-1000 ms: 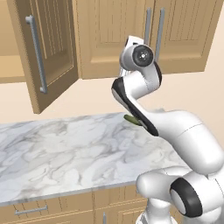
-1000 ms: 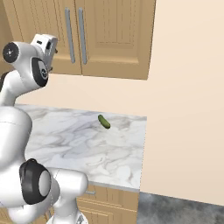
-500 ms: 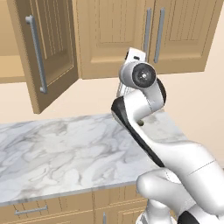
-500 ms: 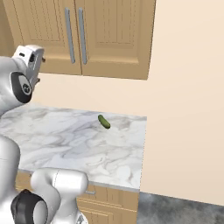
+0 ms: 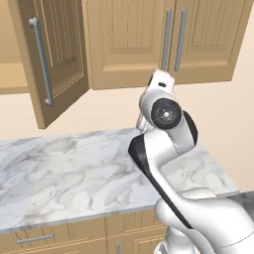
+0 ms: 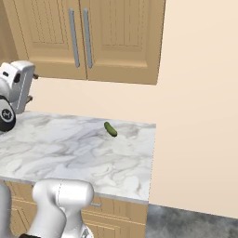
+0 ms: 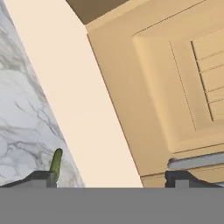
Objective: Close all open cabinet doors.
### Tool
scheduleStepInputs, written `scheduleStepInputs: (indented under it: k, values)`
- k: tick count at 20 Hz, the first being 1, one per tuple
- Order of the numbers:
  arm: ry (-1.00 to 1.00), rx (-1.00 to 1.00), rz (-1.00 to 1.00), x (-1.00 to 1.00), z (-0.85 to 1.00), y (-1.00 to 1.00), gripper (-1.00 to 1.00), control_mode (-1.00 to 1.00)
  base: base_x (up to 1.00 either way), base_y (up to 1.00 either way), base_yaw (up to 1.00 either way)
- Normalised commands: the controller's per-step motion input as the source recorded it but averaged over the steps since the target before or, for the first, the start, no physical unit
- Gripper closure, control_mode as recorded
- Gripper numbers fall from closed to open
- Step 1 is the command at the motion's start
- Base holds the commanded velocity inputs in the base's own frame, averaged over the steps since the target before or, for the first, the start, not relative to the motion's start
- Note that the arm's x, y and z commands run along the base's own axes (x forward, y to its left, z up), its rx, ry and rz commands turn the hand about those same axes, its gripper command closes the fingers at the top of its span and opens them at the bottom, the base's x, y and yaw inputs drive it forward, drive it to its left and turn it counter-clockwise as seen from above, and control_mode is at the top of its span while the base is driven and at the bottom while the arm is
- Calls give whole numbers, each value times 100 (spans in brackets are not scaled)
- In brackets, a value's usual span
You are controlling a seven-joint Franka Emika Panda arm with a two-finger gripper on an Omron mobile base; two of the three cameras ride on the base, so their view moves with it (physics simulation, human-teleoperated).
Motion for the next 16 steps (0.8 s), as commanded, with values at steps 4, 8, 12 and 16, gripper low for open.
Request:
scheduleStepInputs:
  k: [4,8,12,16]
  values:
    - [6,1,-13,-35,-17,0,-100,-100,0,0,0]
    - [9,0,-13,-18,-25,1,-100,-100,0,0,0]
    - [4,0,-11,-29,-28,0,-100,-100,0,0,0]
    - [0,3,-11,-50,-18,-1,-100,-100,0,0,0]
